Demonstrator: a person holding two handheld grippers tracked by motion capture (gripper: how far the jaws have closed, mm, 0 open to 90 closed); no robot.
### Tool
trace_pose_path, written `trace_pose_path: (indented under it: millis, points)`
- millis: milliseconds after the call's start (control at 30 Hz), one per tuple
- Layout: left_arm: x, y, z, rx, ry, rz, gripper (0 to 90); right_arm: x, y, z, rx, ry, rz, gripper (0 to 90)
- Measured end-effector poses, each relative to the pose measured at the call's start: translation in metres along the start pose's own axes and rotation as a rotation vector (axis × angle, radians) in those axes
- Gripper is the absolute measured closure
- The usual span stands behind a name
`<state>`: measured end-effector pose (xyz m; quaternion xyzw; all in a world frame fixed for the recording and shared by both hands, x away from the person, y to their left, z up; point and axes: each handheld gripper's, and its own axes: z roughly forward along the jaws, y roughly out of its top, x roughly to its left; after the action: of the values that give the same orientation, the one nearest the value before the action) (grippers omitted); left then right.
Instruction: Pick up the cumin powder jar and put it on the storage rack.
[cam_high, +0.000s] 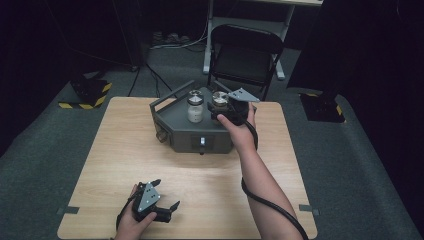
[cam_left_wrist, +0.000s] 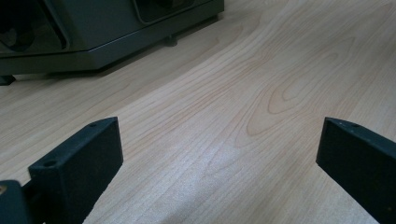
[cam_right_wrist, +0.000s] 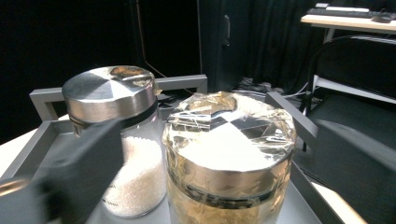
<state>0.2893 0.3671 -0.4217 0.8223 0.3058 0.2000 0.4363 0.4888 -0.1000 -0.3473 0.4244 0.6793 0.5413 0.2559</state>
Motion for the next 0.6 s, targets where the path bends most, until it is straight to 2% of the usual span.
trace_pose_path:
  millis: [267,600]
  points:
    - [0.000,0.001,0.000,0.003,0.001,0.003,0.8,0.005,-0.001,-0.009,-0.017,0.010,-0.011,0.3]
    - [-0.001,0.000,0.000,0.002,0.001,0.004,0.8,0.006,0.000,-0.019,-0.025,0.015,-0.006,0.3]
